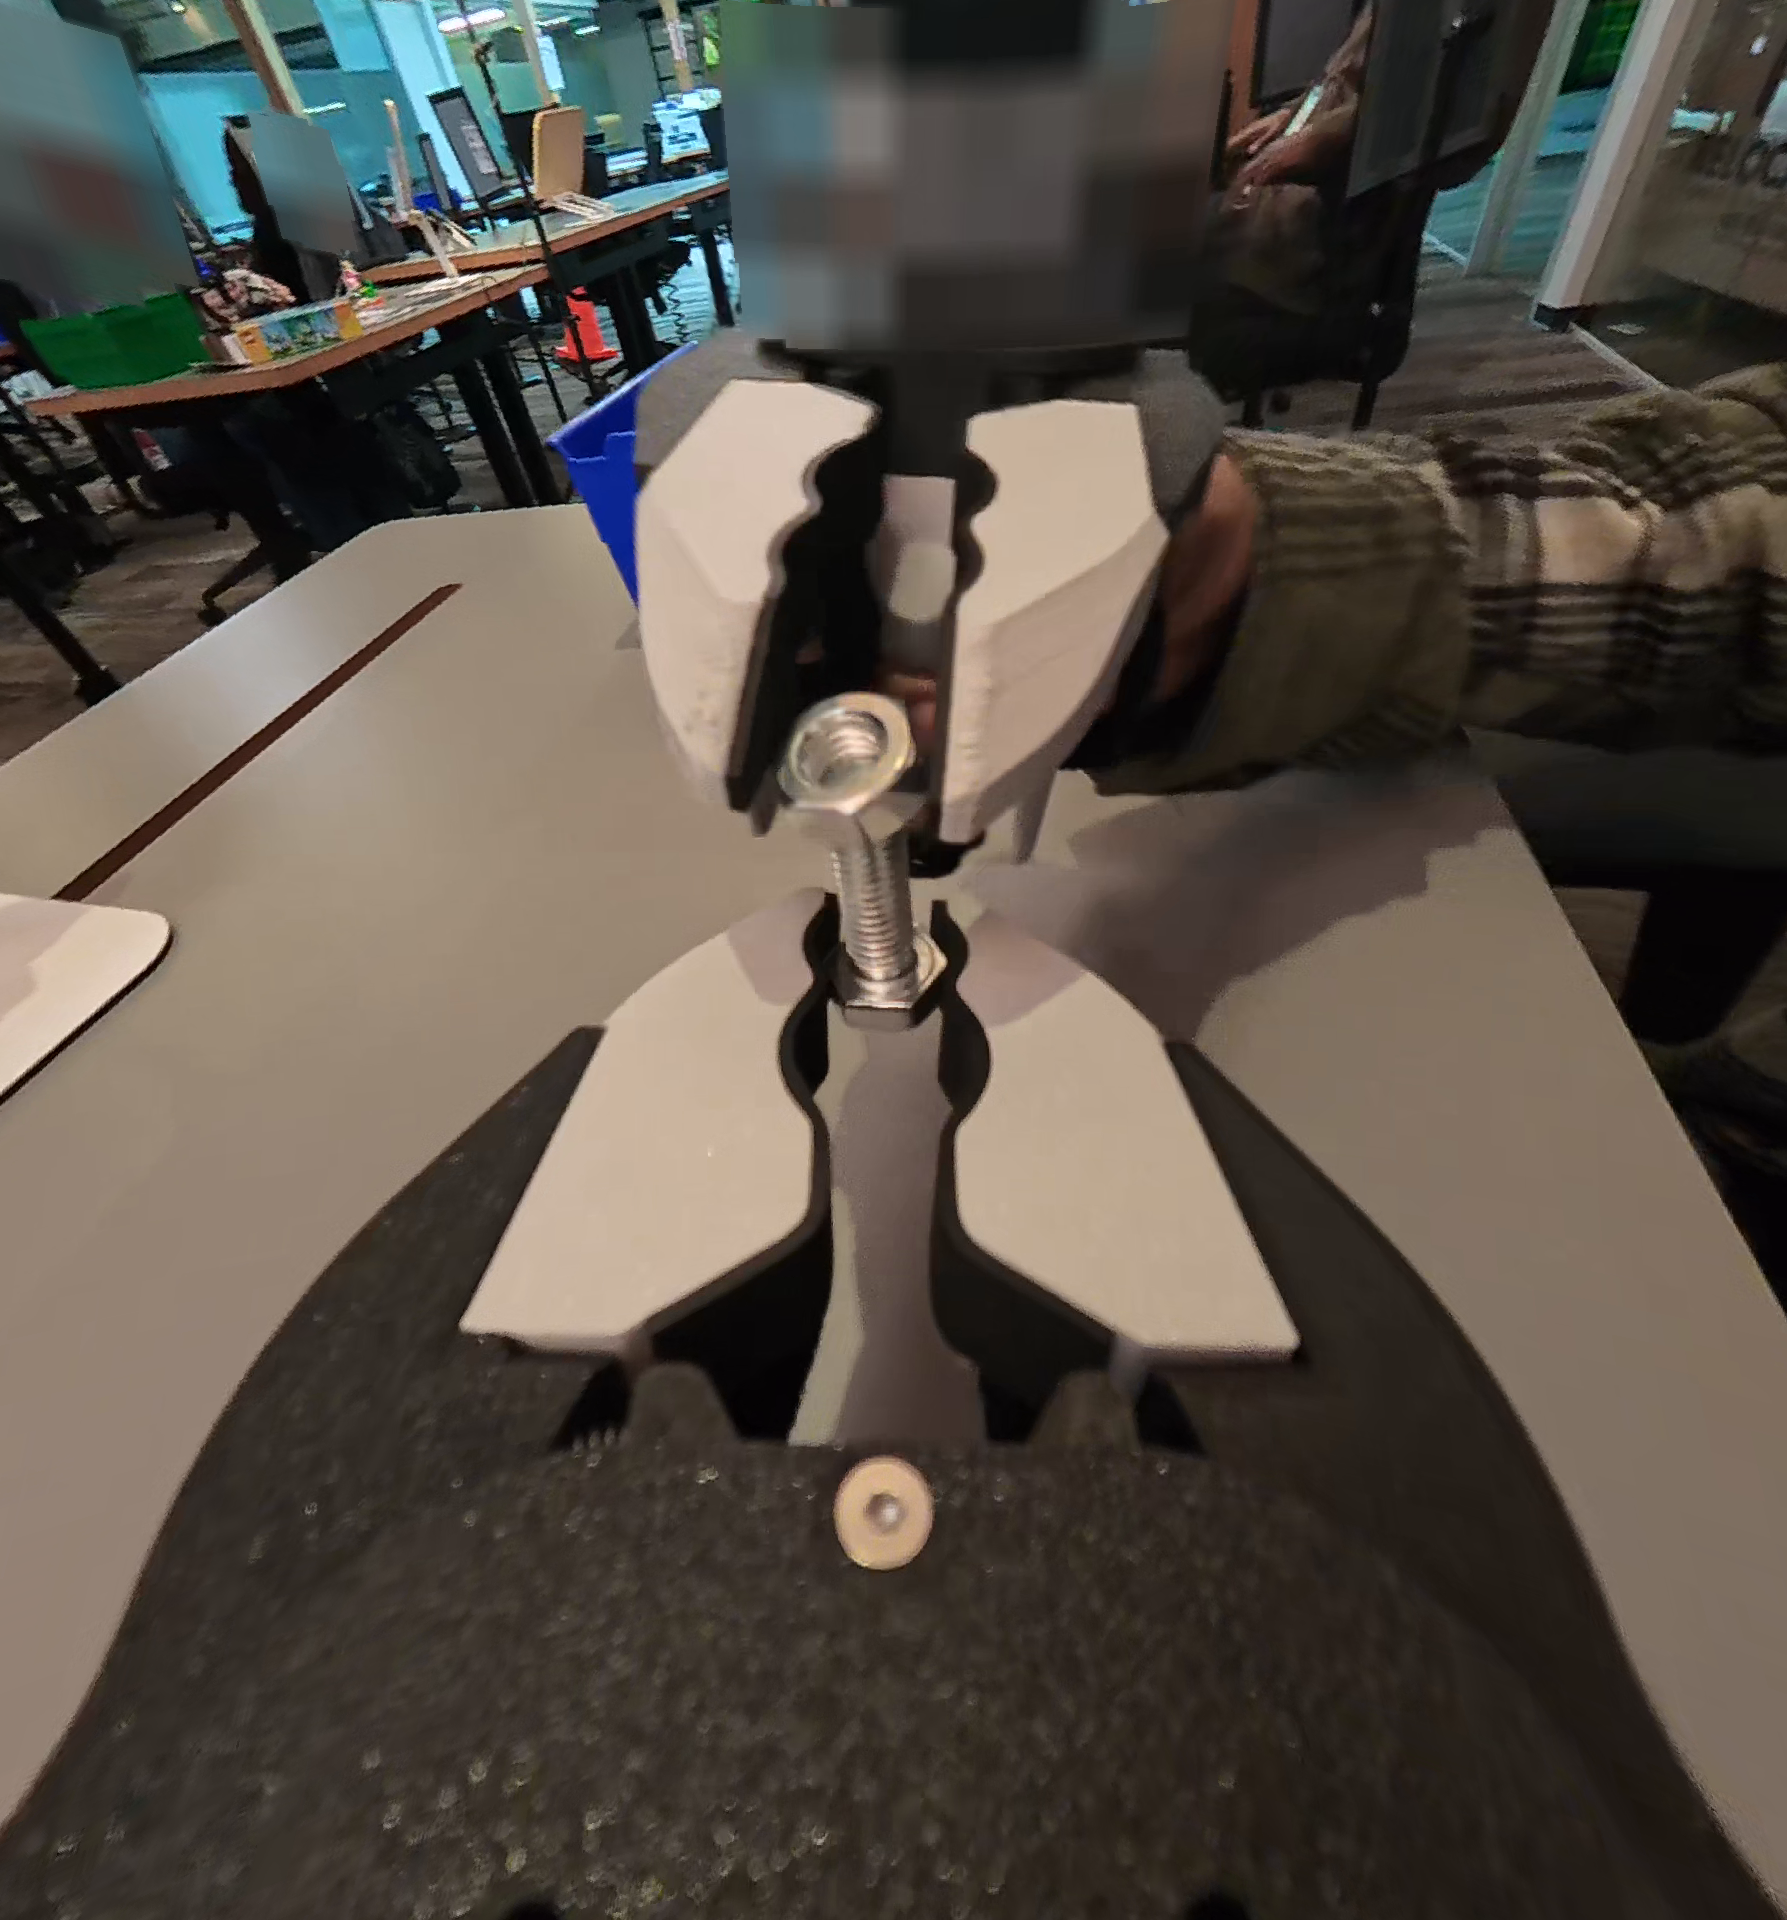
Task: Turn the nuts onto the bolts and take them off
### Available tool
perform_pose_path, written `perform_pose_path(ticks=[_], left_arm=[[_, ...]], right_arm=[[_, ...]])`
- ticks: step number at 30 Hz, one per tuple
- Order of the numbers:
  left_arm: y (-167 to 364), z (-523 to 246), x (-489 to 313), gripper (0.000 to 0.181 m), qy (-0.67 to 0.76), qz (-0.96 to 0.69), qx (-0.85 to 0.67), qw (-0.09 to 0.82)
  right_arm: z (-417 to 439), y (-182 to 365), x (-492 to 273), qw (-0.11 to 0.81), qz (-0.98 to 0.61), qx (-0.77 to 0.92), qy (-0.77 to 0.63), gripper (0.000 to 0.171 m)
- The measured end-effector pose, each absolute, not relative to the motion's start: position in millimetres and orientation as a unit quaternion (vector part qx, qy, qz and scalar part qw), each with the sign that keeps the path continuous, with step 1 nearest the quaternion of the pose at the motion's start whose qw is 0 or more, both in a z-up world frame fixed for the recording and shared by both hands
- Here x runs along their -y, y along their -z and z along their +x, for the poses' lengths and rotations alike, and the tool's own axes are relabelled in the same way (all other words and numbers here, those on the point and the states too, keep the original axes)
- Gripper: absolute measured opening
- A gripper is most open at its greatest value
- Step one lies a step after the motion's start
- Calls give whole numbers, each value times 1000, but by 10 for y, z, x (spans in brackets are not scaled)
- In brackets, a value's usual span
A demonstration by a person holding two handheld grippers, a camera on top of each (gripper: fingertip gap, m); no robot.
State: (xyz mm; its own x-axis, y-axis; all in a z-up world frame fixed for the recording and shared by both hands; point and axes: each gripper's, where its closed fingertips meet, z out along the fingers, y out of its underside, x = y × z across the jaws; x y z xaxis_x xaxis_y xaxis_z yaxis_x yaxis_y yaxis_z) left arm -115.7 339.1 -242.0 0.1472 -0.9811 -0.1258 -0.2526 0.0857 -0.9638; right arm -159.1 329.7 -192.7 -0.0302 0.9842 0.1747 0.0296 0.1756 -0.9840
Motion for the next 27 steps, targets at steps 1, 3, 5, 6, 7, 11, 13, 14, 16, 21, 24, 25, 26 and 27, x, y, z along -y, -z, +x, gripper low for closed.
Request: perform_pose_path(ticks=[1, 3, 5, 6, 7, 11, 13, 14, 16, 21, 24, 25, 26, 27], left_arm=[[2433, -1140, -3361, 16, 366, -566, -548, 495], [2465, -1106, -3287, 16, 370, -555, -564, 486], [2464, -1088, -3252, 16, 372, -550, -570, 484], [2463, -1085, -3252, 16, 373, -551, -570, 482], [2468, -1084, -3257, 16, 371, -552, -570, 482], [2506, -1100, -3318, 15, 365, -566, -563, 479], [2544, -1112, -3368, 15, 358, -579, -559, 474], [2570, -1118, -3389, 15, 353, -584, -559, 471], [2639, -1120, -3431, 16, 338, -598, -560, 463], [2758, -1175, -3562, 16, 307, -629, -557, 447], [2747, -1347, -3797, 16, 294, -655, -527, 455], [2723, -1421, -3886, 16, 296, -664, -511, 458], [2699, -1496, -3971, 16, 299, -674, -494, 460], [2680, -1570, -4055, 16, 301, -683, -478, 462]], right_arm=[[-1579, 1946, -3261, 515, -440, 573, -462, 19], [-1551, 2001, -3187, 481, -411, 604, -485, 19], [-1546, 2139, -3157, 444, -403, 635, -488, 18], [-1552, 2178, -3148, 437, -394, 643, -490, 18], [-1556, 2176, -3131, 437, -381, 641, -502, 18], [-1591, 2200, -3175, 435, -381, 621, -529, 18], [-1595, 2192, -3199, 434, -383, 607, -545, 17], [-1598, 2166, -3213, 436, -384, 597, -553, 18], [-1602, 2094, -3220, 442, -380, 583, -566, 18], [-1549, 1965, -3378, 453, -430, 561, -543, 18], [-1337, 2154, -3646, 442, -537, 562, -447, 18], [-1264, 2289, -3707, 418, -583, 560, -416, 18], [-1196, 2444, -3744, 383, -628, 559, -383, 18], [-1132, 2589, -3754, 346, -664, 563, -350, 18]])
